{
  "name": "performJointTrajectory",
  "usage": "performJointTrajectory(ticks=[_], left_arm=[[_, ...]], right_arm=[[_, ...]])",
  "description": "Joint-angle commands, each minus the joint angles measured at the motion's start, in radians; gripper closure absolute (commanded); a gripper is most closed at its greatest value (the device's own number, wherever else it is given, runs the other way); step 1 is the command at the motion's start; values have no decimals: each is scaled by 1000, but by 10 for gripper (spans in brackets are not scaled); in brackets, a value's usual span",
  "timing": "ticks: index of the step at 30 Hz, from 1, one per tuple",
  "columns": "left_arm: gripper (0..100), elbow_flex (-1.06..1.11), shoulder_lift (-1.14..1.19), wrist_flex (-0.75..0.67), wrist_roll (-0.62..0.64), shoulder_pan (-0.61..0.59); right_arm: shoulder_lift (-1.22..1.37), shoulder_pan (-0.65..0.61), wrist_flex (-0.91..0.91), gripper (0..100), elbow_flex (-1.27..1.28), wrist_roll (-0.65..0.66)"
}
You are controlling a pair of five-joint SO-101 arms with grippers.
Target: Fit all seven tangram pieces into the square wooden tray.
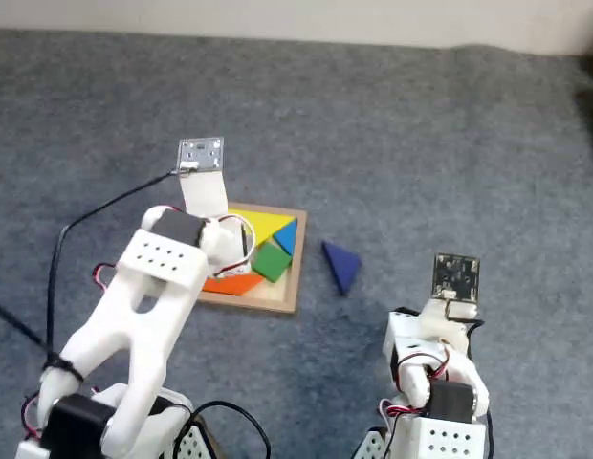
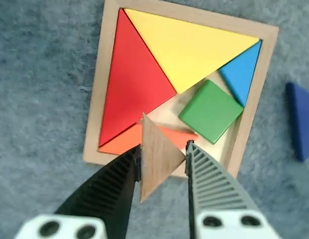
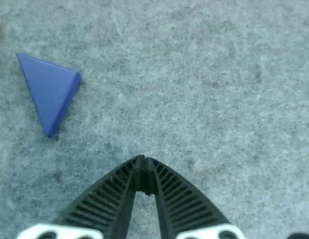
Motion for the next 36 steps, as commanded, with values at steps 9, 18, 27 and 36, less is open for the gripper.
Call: performJointTrajectory(ticks=[9,18,27,36], left_arm=[[909,-54,176,-130,213,19],[905,-51,197,-218,821,19],[872,-48,197,-213,827,13],[599,-50,197,-213,861,22]], right_arm=[[-18,12,-28,989,148,6],[-18,12,-28,989,148,6],[-18,12,-28,989,148,6],[-18,12,-28,989,148,6]])
